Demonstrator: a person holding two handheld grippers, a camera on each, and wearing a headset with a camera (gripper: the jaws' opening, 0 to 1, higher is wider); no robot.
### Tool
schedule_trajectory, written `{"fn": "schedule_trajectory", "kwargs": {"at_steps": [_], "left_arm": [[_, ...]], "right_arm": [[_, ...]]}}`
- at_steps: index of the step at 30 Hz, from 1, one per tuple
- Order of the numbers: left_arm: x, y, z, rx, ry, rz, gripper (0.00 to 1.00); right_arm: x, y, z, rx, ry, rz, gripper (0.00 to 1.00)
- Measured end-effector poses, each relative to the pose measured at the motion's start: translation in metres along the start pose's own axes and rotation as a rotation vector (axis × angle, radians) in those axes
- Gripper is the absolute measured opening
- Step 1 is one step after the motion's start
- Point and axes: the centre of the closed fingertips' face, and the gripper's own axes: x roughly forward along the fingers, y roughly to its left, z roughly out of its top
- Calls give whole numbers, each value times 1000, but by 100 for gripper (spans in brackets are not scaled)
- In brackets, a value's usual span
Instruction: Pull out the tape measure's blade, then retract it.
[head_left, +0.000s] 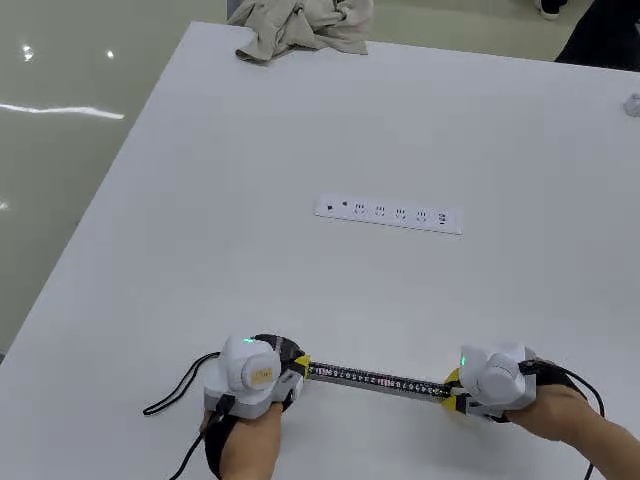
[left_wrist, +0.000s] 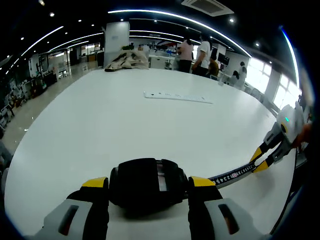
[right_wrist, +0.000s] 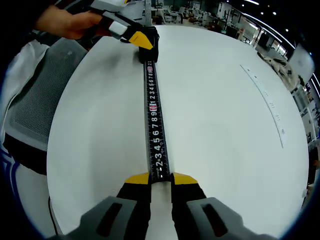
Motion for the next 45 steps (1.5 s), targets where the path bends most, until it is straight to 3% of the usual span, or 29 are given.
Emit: {"fn": "schedule_trajectory", "kwargs": {"at_steps": [15,27,45], "left_arm": [[0,2,1,8,-72,22,59],[-1,2,2,18,-67,19,58],[-1,2,1,17,-63,19,58]], "right_arm": [[1,0,0,-7,-7,-4,14],[2,-1,4,-45,-9,-29,13],[13,1,34,-116,-53,-71,13]]}}
